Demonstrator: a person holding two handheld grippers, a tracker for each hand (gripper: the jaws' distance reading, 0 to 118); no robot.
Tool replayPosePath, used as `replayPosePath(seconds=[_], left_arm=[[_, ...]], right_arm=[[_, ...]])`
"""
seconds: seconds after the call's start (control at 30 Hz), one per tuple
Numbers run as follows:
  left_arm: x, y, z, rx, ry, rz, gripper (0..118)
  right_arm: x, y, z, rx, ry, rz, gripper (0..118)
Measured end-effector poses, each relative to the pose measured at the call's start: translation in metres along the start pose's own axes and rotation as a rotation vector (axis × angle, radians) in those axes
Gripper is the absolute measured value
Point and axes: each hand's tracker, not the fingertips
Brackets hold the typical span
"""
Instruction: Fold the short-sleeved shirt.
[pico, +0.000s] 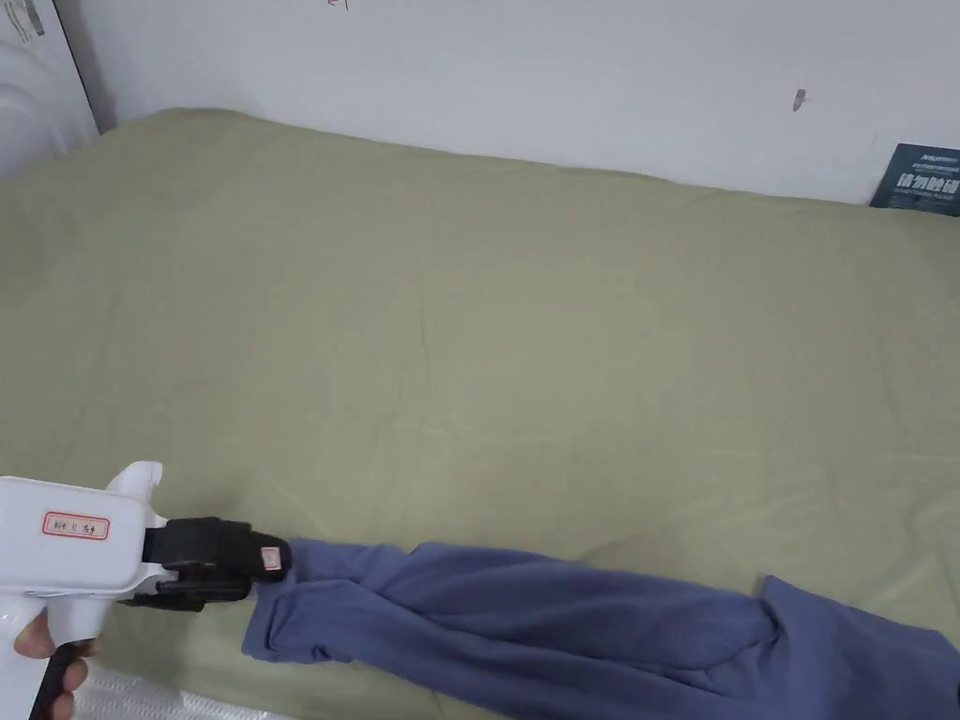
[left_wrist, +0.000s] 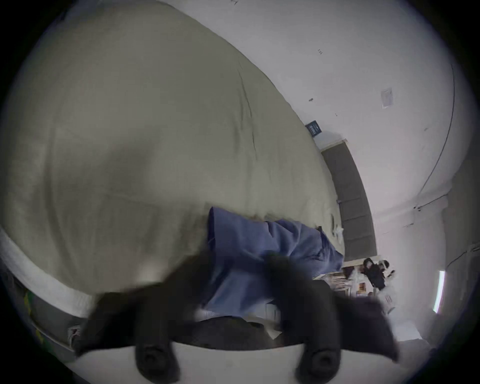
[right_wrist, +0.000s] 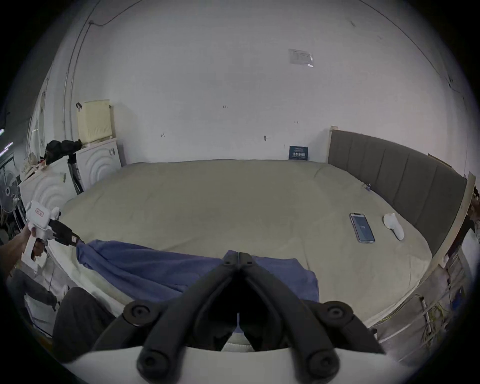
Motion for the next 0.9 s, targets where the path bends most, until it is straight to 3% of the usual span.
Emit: replayPosePath(seconds=[0.03,0.2,0.3,0.4,0.43,0.47,0.5,0.53,0.6,0.77,0.9], left_arm=[[-0.002,0.001,-0.006,-0.021,-0.011,-0.005,117],[-0.009,0.003,-0.042,-0.134,-0.139,0.044,118],[-0.011,0.006,-0.052,-0.108,-0.234,0.067,115],[-0.01,0.009,-0.062,-0.124,-0.238,0.09,114],[-0.008,0.008,-0.063,-0.124,-0.238,0.081,109],[-0.005,0.008,-0.061,-0.12,-0.195,0.068,81],[-0.004,0.007,-0.064,-0.114,-0.109,0.045,29],[-0.003,0.006,-0.066,-0.109,-0.056,0.023,13],[-0.006,0.006,-0.062,-0.114,-0.12,0.075,13],[0.007,0.009,-0.04,-0.015,0.021,0.117,13],[0.013,0.009,-0.006,0.034,0.042,0.1,13]], right_arm=[[-0.001,-0.001,0.002,-0.004,-0.006,0.001,0],[0.003,-0.004,-0.001,-0.031,-0.02,-0.014,0],[0.004,-0.007,-0.002,-0.046,-0.026,-0.022,0],[0.005,-0.007,-0.003,-0.054,-0.027,-0.037,0],[0.004,-0.007,-0.001,-0.055,-0.028,-0.038,0],[0.005,-0.007,-0.001,-0.057,-0.031,-0.038,0],[0.005,-0.007,-0.001,-0.056,-0.03,-0.039,0],[0.006,-0.007,-0.001,-0.054,-0.029,-0.04,0],[0.007,-0.005,0.0,-0.054,-0.02,-0.042,0],[0.007,-0.001,0.003,-0.034,-0.005,-0.036,0],[0.007,0.004,0.004,-0.013,0.011,-0.032,0]])
